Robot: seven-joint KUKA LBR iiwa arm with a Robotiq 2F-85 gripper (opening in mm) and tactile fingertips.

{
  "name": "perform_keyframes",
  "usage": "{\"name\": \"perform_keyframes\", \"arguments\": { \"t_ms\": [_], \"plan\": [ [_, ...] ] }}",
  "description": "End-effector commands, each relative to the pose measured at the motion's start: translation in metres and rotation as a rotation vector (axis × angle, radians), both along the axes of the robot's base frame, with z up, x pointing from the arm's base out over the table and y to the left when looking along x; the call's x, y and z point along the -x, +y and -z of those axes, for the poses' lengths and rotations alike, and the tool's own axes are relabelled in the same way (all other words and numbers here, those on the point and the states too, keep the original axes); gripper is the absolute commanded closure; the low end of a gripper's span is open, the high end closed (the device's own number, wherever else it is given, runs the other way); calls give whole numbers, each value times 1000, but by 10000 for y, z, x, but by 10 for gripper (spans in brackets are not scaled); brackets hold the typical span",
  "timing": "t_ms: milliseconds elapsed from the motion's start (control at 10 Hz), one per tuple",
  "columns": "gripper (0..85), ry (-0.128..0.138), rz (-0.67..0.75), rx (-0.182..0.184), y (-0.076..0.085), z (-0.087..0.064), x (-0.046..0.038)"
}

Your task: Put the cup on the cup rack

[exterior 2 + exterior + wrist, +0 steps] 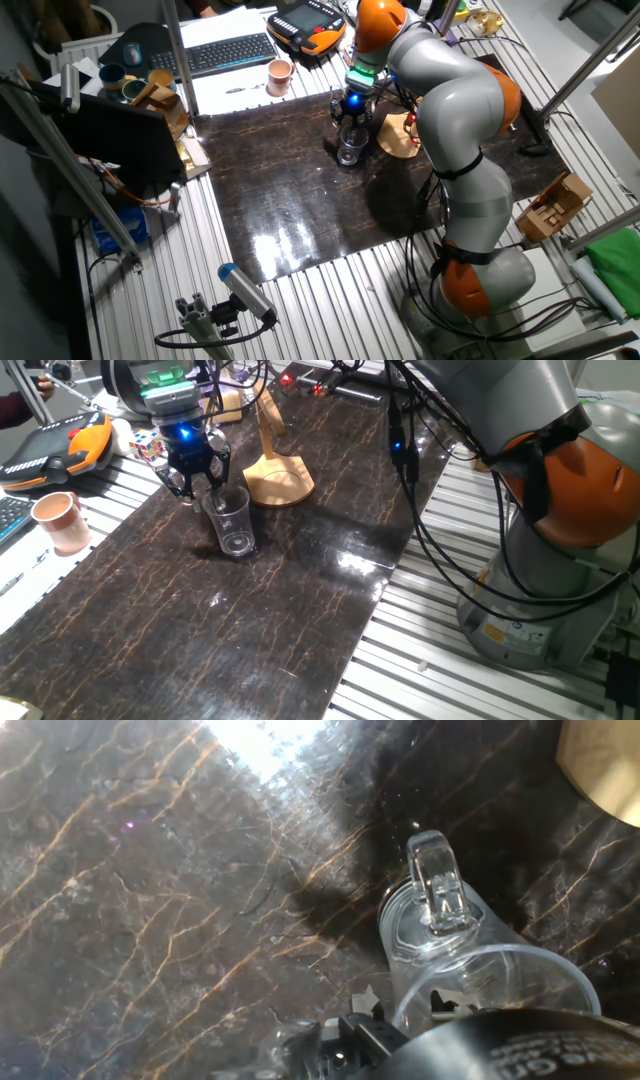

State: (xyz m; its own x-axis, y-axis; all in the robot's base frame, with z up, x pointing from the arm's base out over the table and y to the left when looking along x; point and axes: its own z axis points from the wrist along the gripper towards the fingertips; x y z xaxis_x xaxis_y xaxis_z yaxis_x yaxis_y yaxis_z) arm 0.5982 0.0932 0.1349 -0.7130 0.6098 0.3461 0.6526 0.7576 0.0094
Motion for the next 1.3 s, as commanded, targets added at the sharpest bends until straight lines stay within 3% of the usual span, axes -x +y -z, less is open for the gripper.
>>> {"name": "perform_keyframes", "arguments": {
  "t_ms": [0, 1200],
  "plan": [
    [503, 0, 0, 0, -1, 13, 0],
    [523, -5, 12, 3, 16, 56, 7]
  ]
}}
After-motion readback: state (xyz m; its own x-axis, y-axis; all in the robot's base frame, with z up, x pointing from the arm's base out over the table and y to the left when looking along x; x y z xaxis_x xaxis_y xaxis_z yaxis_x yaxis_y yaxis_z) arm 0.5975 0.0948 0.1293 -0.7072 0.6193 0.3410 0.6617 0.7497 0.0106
